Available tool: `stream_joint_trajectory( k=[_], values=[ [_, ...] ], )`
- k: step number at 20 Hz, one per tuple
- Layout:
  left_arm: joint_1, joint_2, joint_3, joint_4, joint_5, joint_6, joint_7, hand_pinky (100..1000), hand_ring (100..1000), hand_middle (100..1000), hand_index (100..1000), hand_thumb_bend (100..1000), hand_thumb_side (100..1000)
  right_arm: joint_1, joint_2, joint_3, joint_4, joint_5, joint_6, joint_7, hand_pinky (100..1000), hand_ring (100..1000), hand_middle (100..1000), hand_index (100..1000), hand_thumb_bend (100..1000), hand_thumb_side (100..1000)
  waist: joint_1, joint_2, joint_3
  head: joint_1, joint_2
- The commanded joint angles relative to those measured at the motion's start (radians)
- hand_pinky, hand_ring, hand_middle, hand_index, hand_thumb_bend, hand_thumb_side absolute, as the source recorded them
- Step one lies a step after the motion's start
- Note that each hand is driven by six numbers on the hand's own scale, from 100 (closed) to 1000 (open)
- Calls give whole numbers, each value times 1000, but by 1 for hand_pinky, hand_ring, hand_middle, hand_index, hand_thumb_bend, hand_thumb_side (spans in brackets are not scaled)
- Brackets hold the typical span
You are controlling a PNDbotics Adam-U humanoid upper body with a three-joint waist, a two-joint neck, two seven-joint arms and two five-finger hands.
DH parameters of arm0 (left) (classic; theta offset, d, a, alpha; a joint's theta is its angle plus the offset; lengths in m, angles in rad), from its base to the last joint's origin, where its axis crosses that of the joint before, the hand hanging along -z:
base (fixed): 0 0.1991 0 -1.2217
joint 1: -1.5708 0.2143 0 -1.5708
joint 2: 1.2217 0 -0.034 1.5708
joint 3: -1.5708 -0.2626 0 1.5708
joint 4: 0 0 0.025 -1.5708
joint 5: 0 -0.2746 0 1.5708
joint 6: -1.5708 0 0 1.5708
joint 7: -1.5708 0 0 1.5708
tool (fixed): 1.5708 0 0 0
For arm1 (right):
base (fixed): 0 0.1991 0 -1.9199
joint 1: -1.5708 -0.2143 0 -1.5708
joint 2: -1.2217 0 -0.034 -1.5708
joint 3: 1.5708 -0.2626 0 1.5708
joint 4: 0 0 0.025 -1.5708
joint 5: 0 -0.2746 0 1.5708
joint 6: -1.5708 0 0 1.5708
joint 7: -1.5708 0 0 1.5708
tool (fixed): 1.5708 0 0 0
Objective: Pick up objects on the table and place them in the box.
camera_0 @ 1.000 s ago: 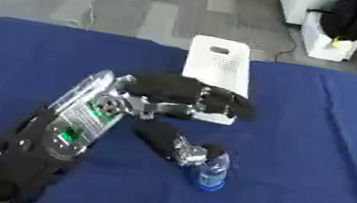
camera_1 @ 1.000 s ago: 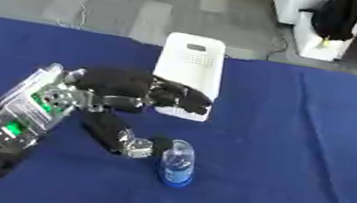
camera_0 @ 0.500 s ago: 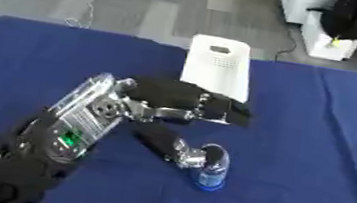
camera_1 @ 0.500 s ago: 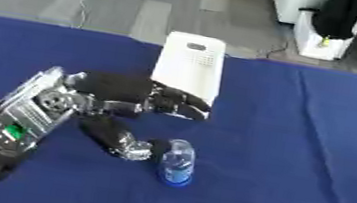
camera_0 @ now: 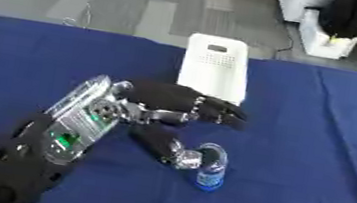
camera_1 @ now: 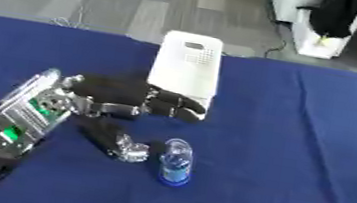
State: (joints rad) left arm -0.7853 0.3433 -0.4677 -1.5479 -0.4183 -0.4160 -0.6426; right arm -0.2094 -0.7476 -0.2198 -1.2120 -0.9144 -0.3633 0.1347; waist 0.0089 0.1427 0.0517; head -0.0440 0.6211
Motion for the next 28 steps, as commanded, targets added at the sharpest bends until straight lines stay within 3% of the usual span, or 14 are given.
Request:
stream_joint_trajectory(
  k=[1, 28],
  values=[
    [-21, 9, 1, -7, 14, 0, -15, 892, 876, 996, 990, 100, 1000, -19, -37, -7, -11, 2, -1, 5, 903, 833, 828, 868, 100, 1000, -2, -8, -3, -12, -16],
    [-5, -51, -28, 66, 127, 58, -71, 876, 870, 1000, 1000, 100, 1000, -47, -33, -2, -18, 10, 10, 8, 902, 832, 828, 868, 100, 1000, 11, -5, -7, -32, -10]
  ],
)
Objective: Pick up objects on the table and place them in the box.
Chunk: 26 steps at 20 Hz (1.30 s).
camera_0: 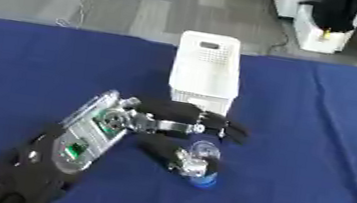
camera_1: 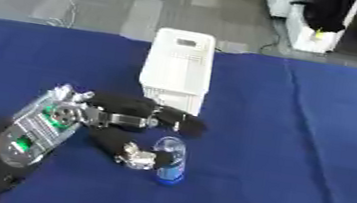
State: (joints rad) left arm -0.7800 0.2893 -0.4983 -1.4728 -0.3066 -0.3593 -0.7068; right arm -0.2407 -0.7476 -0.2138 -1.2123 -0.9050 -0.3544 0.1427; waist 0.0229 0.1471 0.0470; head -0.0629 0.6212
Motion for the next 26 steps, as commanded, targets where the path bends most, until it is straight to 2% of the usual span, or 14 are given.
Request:
stream_joint_trajectory(
  k=[1, 10, 19, 26],
  values=[
    [-9, 4, 2, -6, 13, 3, -7, 877, 871, 1000, 1000, 100, 1000, -18, -31, -9, -18, 0, 2, -1, 902, 832, 828, 868, 100, 1000, -2, -9, -3, -16, -13],
    [-2, 9, 8, 24, -58, -11, 2, 885, 882, 1000, 1000, 100, 1000, -23, -31, -7, -21, 1, 6, 0, 902, 832, 829, 868, 100, 1000, 0, -9, -2, -26, -12],
    [-11, 14, 10, 46, -145, -47, -14, 898, 892, 1000, 1000, 100, 878, -23, -30, -6, -21, 2, 7, 2, 902, 832, 829, 869, 100, 1000, 0, -7, -1, -27, -6],
    [-16, 16, 9, 50, -222, -88, -28, 907, 896, 1000, 1000, 100, 845, -25, -29, -6, -21, 3, 8, 3, 902, 832, 829, 869, 100, 1000, 1, -5, 0, -27, -5]
  ],
)
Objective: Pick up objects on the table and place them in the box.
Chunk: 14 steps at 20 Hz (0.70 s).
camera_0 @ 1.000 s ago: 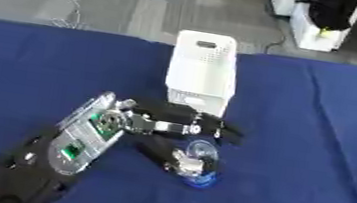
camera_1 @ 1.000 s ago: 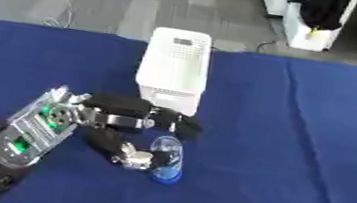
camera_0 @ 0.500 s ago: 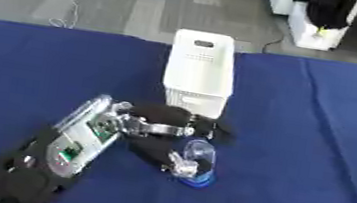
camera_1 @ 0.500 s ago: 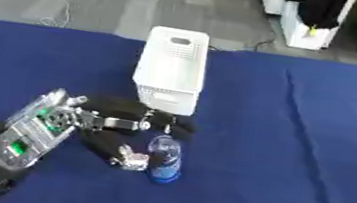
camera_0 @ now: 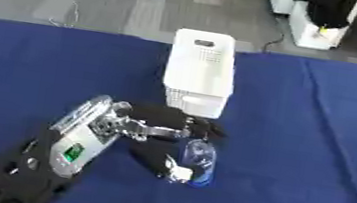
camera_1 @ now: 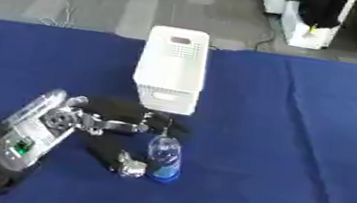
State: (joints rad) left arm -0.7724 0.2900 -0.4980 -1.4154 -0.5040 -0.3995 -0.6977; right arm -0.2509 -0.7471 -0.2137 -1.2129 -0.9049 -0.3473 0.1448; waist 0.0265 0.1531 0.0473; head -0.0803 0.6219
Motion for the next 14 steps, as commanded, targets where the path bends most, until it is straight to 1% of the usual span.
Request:
stream_joint_trajectory(
  k=[1, 8, 14],
  values=[
    [-24, 15, 8, -7, -34, -53, -40, 910, 899, 1000, 1000, 100, 825, -15, -29, -6, -21, 3, 1, 2, 902, 832, 830, 870, 100, 1000, -3, -10, 0, -10, -5],
    [-30, 10, 6, -1, -74, -75, -51, 914, 902, 1000, 1000, 100, 830, -15, -29, -7, -20, 5, 3, 6, 902, 832, 830, 871, 100, 1000, -2, -8, 1, -10, -3],
    [-56, -15, -3, 11, -108, -95, -67, 922, 907, 1000, 998, 100, 820, -21, -27, -4, -21, 6, 5, 8, 902, 832, 830, 871, 100, 1000, 0, -6, 1, -7, -3]
  ],
)
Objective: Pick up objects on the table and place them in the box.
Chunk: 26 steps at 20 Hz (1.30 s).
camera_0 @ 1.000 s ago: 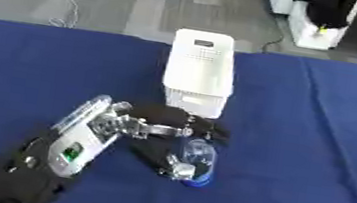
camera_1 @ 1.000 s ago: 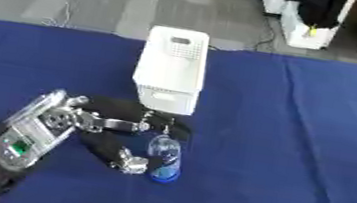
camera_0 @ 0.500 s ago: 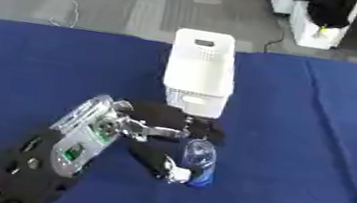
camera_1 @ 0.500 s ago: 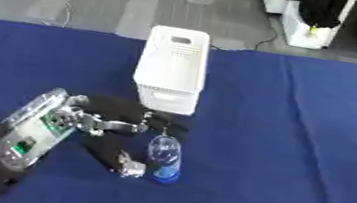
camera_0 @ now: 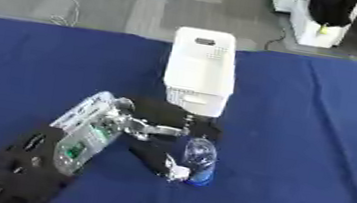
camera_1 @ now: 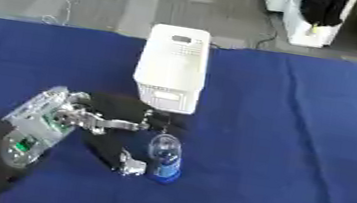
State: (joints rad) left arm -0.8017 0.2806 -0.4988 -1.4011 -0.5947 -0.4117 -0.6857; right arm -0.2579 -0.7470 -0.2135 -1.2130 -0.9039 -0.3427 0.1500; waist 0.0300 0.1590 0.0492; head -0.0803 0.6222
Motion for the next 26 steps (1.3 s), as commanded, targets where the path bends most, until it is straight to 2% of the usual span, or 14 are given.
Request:
stream_joint_trajectory(
  k=[1, 6, 26],
  values=[
    [-31, -10, -4, 1, -24, -87, -82, 924, 907, 1000, 998, 100, 818, -14, -27, -4, -21, 5, 1, 3, 902, 832, 830, 871, 100, 1000, -4, -11, -1, -7, -3],
    [-51, -27, -20, 30, -54, -111, -100, 890, 908, 1000, 1000, 108, 818, -17, -26, -3, -22, 6, 3, 4, 902, 832, 830, 871, 100, 1000, -2, -9, -6, -5, -4],
    [-47, -38, -11, 128, -140, -145, -86, 890, 910, 1000, 1000, 134, 844, -21, -25, -3, -24, 9, 7, 5, 902, 832, 830, 872, 100, 1000, 4, 0, -15, -3, -4]
  ],
)
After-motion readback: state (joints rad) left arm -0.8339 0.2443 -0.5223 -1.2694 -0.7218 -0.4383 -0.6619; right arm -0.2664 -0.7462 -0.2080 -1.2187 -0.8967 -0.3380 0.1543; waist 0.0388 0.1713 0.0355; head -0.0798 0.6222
